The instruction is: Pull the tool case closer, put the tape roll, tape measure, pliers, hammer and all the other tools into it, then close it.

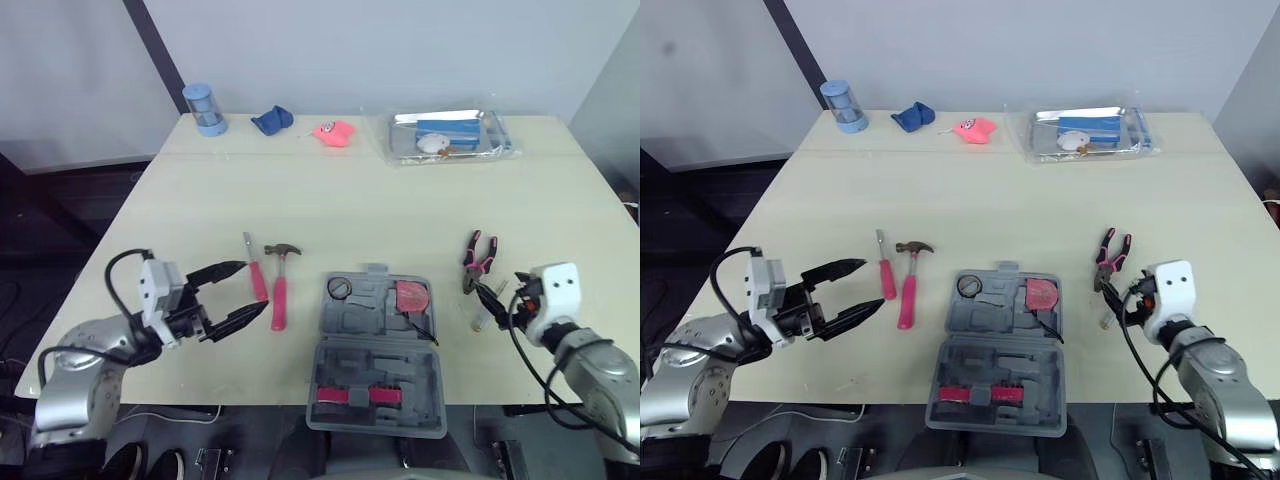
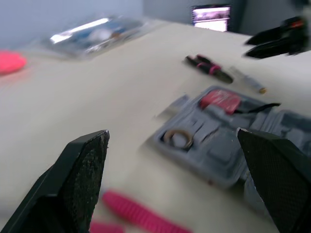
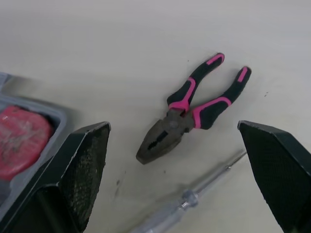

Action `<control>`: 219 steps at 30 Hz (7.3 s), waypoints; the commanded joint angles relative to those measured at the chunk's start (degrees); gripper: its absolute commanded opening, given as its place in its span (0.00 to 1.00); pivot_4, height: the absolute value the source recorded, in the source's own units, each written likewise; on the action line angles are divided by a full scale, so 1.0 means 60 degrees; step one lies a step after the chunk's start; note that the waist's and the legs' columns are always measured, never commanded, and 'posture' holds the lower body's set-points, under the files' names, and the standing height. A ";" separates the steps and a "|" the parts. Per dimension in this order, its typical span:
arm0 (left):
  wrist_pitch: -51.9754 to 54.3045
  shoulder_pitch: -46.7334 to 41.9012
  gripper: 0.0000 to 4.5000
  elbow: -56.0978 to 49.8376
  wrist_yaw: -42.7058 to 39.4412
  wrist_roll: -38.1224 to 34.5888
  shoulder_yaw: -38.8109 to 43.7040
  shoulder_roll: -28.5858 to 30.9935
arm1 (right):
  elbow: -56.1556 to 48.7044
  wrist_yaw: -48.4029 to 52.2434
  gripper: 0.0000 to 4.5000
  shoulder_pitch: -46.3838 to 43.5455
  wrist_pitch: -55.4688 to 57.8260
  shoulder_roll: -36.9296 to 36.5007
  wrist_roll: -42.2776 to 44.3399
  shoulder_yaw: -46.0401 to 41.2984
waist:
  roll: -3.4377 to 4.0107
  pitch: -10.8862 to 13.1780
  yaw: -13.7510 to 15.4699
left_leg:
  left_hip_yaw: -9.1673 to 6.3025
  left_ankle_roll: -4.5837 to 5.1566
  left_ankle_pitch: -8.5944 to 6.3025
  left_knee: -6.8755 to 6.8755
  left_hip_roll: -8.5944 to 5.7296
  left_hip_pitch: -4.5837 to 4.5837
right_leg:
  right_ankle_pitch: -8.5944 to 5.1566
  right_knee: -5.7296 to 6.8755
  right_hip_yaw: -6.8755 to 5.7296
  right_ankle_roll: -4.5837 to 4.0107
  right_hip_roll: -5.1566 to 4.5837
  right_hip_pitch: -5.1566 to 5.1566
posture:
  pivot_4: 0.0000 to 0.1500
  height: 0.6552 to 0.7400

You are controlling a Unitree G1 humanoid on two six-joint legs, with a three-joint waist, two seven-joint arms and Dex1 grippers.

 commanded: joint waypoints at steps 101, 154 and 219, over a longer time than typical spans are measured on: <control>-0.0852 -0.1105 1.00 0.1280 -0.4027 -0.0084 -0.0485 0.2454 | -0.0705 0.6416 0.21 -0.6511 0.2937 -0.3256 -0.2836 0.8146 | 0.0014 0.0120 -0.0016 | -0.0011 0.0000 0.0002 0.0023 0.0000 -0.0191 | 0.0004 0.0026 -0.0023 0.0000 -0.0001 -0.0202 | 1.00 1.00; -0.0180 -0.1490 1.00 0.0611 -0.3482 -0.0315 -0.0683 0.1931 | 0.5358 0.7095 0.03 -0.4177 -0.4011 -0.0662 -0.3069 0.6337 | -0.0026 0.0096 -0.0255 | 0.0002 -0.0002 0.0005 0.0048 -0.0001 -0.0147 | 0.0003 0.0117 -0.0018 -0.0005 0.0001 -0.0203 | 1.00 1.00; -0.0916 0.2108 1.00 0.4474 -0.0580 0.0317 0.2560 0.0487 | 0.4558 0.7060 0.97 0.4385 -0.6204 -0.1774 0.1776 -0.4526 | -0.0056 0.0021 0.0006 | 0.0093 -0.0002 -0.0001 -0.0078 0.0037 0.0113 | -0.0031 0.0005 0.0020 -0.0048 0.0000 0.0028 | 1.00 1.00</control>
